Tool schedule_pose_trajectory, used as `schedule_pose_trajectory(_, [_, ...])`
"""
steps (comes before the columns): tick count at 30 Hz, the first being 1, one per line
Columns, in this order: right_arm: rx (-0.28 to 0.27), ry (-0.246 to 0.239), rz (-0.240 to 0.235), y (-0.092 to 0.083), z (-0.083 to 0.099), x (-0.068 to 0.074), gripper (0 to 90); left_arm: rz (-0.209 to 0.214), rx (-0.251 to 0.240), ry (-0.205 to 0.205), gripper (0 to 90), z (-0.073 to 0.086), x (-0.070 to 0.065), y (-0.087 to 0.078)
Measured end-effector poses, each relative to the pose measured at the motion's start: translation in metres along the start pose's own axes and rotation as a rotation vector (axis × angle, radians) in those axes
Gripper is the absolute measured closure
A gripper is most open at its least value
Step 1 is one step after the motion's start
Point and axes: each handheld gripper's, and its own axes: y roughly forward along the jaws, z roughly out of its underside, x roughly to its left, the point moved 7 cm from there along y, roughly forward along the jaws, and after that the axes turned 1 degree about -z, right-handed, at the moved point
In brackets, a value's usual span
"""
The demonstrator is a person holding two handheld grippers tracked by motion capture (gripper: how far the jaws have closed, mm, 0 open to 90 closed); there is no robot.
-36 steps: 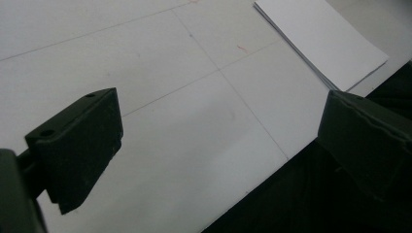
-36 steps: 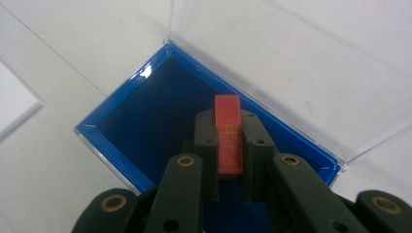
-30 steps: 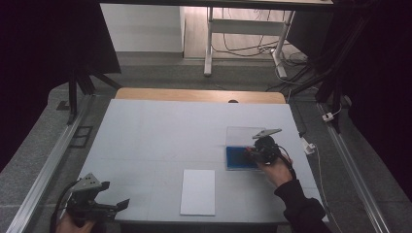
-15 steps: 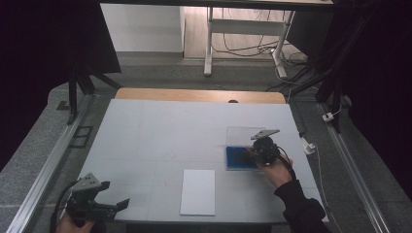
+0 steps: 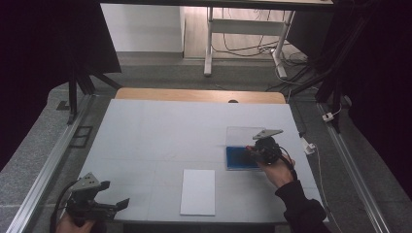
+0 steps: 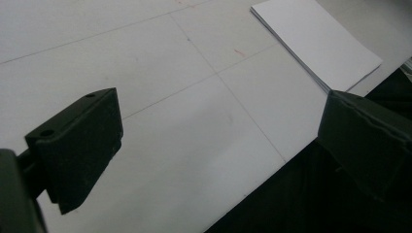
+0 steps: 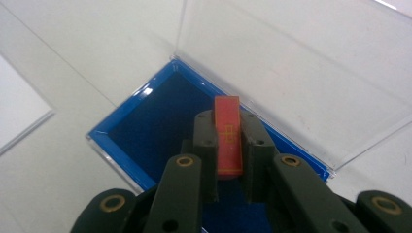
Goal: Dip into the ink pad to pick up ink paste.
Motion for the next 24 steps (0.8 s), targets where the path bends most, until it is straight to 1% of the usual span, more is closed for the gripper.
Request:
schedule_pose_trajectory(3, [-0.010, -0.012, -0.006, -0.003, -0.001, 0.001, 79.5, 0.000, -0.001, 0.000, 2.8, 0.000, 0.000, 0.000])
schedule_pose_trajectory(13, [-0.059, 0.012, -0.054, -0.014, -0.006, 0.005, 79.5, 0.002, -0.003, 0.000, 2.8, 0.000, 0.000, 0.000])
schedule_pose_trajectory(14, [-0.061, 0.020, -0.062, -0.015, -0.006, 0.006, 79.5, 0.002, -0.003, 0.001, 2.8, 0.000, 0.000, 0.000])
schedule_pose_trajectory(22, [-0.078, 0.018, -0.084, -0.022, -0.008, 0.012, 79.5, 0.002, -0.003, 0.000, 2.8, 0.000, 0.000, 0.000])
schedule_pose_trajectory(24, [-0.085, 0.028, -0.095, -0.024, -0.009, 0.014, 79.5, 0.002, -0.004, 0.001, 2.8, 0.000, 0.000, 0.000])
